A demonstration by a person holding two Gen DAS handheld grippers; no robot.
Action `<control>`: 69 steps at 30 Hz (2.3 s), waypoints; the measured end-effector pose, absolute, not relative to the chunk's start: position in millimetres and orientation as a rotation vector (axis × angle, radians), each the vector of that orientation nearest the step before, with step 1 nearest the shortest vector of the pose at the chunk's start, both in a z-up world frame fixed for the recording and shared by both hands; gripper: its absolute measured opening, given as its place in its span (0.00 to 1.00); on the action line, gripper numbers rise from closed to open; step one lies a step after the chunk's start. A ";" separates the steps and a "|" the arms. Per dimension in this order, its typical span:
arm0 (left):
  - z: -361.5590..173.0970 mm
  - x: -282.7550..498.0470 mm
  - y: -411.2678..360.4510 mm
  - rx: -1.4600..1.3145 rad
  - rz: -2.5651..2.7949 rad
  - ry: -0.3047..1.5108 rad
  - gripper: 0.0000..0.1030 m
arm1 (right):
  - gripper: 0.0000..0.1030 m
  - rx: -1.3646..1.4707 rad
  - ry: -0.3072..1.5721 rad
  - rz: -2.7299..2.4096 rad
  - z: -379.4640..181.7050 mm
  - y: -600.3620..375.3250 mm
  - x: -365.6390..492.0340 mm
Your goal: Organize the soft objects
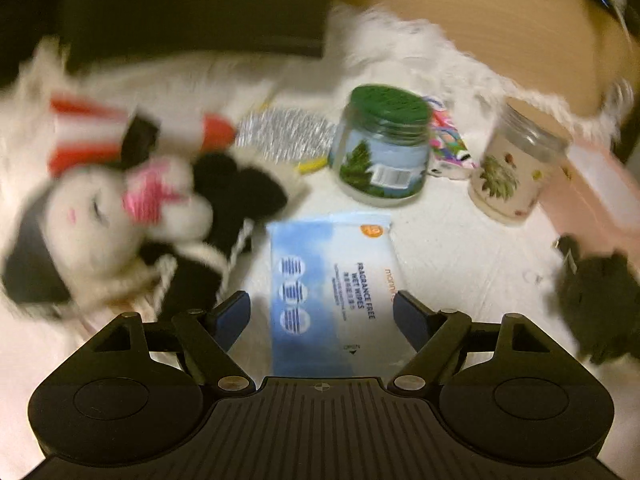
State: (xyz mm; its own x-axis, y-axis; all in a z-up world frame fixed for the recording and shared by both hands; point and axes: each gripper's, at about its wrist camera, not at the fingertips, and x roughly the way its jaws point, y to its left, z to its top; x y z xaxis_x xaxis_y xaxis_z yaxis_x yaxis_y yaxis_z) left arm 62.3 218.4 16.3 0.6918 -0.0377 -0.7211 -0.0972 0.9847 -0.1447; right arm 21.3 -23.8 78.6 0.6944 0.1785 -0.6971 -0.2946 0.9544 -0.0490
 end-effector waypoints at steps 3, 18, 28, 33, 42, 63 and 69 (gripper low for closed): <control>14.7 74.5 218.8 -0.214 -0.013 0.801 0.84 | 0.71 -0.168 0.774 0.288 72.6 -16.8 20.1; 9.0 78.0 194.6 0.009 -0.110 0.823 0.80 | 0.81 -0.223 0.793 0.291 64.1 -8.3 58.8; 36.1 45.3 216.3 -0.059 -0.132 0.738 0.78 | 0.62 -0.214 0.819 0.372 76.2 12.7 63.6; 97.4 70.2 235.9 -0.029 -0.124 0.611 0.78 | 0.62 -0.166 0.662 0.389 141.5 2.3 68.2; 186.5 148.6 202.2 -0.072 -0.262 0.475 0.78 | 0.63 -0.173 0.460 0.235 223.4 -50.6 107.0; 163.5 243.3 16.1 -0.191 -0.598 0.589 0.77 | 0.73 -0.050 0.701 0.055 107.2 -157.5 85.8; 155.8 180.6 69.2 -0.182 -0.587 0.554 0.77 | 0.73 0.011 0.764 0.067 73.0 -155.2 35.2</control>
